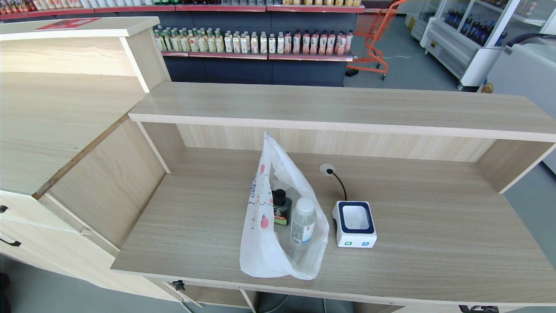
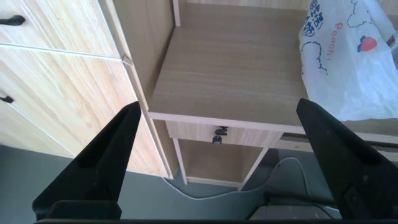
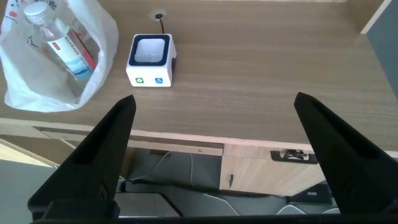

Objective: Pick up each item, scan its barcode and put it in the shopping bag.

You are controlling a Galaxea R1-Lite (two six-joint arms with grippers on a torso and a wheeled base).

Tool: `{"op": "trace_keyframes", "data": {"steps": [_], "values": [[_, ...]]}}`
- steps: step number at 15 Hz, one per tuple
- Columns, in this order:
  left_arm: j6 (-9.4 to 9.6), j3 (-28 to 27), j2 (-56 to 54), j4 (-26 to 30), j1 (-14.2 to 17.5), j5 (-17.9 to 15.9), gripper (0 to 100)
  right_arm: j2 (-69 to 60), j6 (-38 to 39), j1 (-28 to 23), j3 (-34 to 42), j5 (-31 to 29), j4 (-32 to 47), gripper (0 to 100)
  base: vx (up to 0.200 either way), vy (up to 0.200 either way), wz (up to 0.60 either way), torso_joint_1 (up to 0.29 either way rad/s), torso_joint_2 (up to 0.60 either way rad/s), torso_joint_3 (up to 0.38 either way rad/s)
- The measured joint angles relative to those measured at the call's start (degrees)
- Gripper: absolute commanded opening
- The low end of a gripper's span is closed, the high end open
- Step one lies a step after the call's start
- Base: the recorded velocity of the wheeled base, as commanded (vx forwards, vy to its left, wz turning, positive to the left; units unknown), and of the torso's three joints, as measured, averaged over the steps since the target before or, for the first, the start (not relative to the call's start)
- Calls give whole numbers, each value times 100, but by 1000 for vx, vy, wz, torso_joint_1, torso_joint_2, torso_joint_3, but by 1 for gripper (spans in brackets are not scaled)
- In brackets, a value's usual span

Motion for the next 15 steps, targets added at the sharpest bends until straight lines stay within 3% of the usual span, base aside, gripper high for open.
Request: {"op": "trace_keyframes", "data": {"steps": [4, 6, 9, 11, 12, 15], "values": [[96, 0, 0, 0, 5, 7, 100, 2, 0, 10, 0, -2, -2, 100, 0, -200, 0, 4, 1, 4], [39, 0, 0, 0, 5, 7, 100, 5, -2, 10, 2, -2, 0, 100, 0, -200, 0, 2, 5, 2], [23, 0, 0, 0, 5, 2, 100, 7, -2, 10, 2, -2, 0, 100, 0, 0, 0, 0, 0, 0], [48, 0, 9, 2, -6, -4, 100, 7, 5, 5, 2, -4, -5, 100, 200, 0, 0, 2, 2, 2], [34, 0, 7, 2, -11, 0, 100, 9, 21, 2, 2, -17, 0, 0, 200, 0, 0, -17, 2, 2], [23, 0, 0, 0, -2, -2, 100, 9, -22, 10, 2, -28, -7, 0, 0, 0, 0, 0, 0, 0]]}}
